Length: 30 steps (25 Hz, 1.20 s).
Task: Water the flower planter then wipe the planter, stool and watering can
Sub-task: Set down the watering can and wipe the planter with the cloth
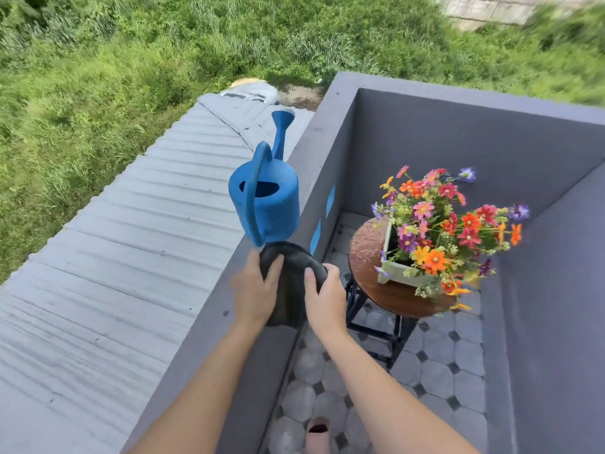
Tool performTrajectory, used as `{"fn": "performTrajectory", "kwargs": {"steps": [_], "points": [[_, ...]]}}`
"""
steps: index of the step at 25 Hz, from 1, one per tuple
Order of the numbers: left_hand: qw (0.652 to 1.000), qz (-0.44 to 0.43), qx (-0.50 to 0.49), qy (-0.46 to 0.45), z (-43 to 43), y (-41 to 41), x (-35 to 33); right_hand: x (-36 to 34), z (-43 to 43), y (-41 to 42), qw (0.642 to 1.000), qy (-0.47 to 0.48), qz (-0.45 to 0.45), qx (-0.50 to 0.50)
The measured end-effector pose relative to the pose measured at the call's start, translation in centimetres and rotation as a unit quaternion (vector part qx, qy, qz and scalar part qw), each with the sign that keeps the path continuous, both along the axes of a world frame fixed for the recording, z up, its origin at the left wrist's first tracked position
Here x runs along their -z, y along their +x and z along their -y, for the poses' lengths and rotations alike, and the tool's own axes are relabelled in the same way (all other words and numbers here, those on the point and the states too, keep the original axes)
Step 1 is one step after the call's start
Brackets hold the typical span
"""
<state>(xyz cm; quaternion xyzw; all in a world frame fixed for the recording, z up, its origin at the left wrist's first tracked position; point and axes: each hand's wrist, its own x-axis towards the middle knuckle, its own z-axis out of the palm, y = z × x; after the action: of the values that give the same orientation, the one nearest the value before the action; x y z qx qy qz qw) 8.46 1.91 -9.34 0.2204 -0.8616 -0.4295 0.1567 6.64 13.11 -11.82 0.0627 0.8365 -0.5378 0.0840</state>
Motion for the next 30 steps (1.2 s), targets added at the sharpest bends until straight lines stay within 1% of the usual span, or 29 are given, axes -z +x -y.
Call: {"fn": "performTrajectory", "kwargs": {"steps": [1, 3, 5, 8, 10, 12, 13, 16, 19, 21, 24, 25, 28, 30], "points": [[1.0, -0.009, 0.014, 0.026, -1.2, -0.5, 0.0, 0.2, -1.2, 0.3, 1.0, -0.007, 0.001, 0.01], [0.998, -0.006, 0.039, 0.049, -3.8, -1.5, 0.7, 1.1, -4.1, 1.3, 0.998, -0.022, 0.012, 0.05], [0.997, 0.023, 0.051, 0.06, -6.2, -2.7, 2.2, 2.9, -7.7, 2.7, 0.994, -0.022, 0.023, 0.107], [0.992, 0.069, 0.04, 0.102, -9.1, -4.5, 4.3, 5.6, -13.5, 3.9, 0.976, -0.016, 0.083, 0.202], [0.984, 0.091, 0.016, 0.153, -9.6, -6.0, 5.3, 5.9, -17.0, 2.1, 0.957, -0.017, 0.116, 0.264], [0.975, 0.103, -0.001, 0.196, -10.1, -8.3, 6.3, 5.9, -20.6, -1.7, 0.946, -0.02, 0.121, 0.299], [0.972, 0.103, 0.003, 0.212, -10.2, -9.8, 6.8, 5.8, -22.1, -4.0, 0.95, -0.021, 0.115, 0.291], [0.951, 0.116, 0.044, 0.282, -11.0, -12.7, 8.1, 6.1, -24.7, -9.6, 0.973, -0.025, 0.097, 0.21], [0.936, 0.146, 0.104, 0.302, -12.1, -14.2, 9.0, 6.8, -25.0, -12.5, 0.986, 0.025, 0.108, 0.128], [0.92, 0.155, 0.131, 0.336, -12.6, -15.0, 10.0, 7.8, -25.0, -13.6, 0.988, 0.012, 0.093, 0.121], [0.895, 0.145, 0.115, 0.407, -13.2, -15.6, 11.4, 8.0, -25.2, -13.3, 0.99, 0.0, 0.047, 0.132], [0.891, 0.129, 0.11, 0.42, -13.7, -15.6, 11.2, 7.9, -25.5, -13.3, 0.991, 0.007, 0.041, 0.126], [0.883, 0.127, 0.098, 0.442, -14.7, -15.8, 10.3, 7.2, -26.3, -13.9, 0.993, 0.017, 0.046, 0.105], [0.886, 0.098, 0.113, 0.439, -15.1, -16.4, 9.5, 6.1, -26.5, -15.0, 0.995, 0.016, 0.06, 0.083]]}}
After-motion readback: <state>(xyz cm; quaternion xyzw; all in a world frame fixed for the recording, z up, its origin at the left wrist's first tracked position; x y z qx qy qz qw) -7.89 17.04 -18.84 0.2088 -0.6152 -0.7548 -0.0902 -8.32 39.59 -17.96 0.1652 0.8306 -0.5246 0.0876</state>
